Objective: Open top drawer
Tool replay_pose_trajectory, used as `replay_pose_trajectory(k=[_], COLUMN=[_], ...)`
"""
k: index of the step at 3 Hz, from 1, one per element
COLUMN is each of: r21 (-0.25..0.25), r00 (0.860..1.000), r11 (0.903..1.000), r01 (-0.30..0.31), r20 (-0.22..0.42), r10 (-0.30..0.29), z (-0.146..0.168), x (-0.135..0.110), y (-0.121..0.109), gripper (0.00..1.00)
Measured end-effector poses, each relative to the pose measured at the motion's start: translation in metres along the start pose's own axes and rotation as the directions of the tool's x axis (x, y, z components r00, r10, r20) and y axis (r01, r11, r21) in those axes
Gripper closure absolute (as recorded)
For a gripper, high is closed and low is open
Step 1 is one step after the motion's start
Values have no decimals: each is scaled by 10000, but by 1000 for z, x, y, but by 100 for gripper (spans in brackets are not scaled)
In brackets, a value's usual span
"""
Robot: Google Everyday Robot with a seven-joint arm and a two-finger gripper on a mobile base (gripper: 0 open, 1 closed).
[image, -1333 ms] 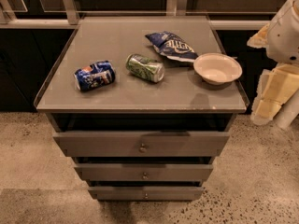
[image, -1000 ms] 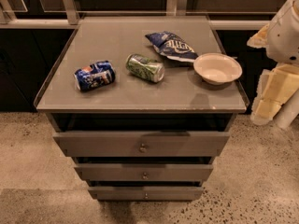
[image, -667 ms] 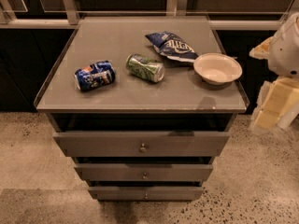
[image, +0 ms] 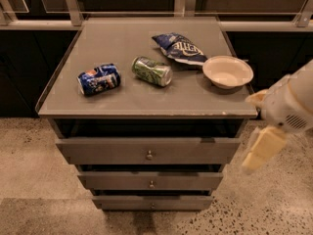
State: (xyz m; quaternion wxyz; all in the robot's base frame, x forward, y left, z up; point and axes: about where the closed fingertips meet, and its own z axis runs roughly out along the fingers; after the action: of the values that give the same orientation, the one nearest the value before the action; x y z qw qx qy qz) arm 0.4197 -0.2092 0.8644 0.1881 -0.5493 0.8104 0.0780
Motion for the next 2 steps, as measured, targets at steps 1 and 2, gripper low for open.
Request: replay_pose_trajectory(k=[1,2], r21=[-1155,-1034], r00=[9989,9987], r11=[9927,9937], r01=[-347,-433], r20=[261,223], r10=[379,458], z=[61,60], x=[3,6], y=[14,14], gripper=[0,0])
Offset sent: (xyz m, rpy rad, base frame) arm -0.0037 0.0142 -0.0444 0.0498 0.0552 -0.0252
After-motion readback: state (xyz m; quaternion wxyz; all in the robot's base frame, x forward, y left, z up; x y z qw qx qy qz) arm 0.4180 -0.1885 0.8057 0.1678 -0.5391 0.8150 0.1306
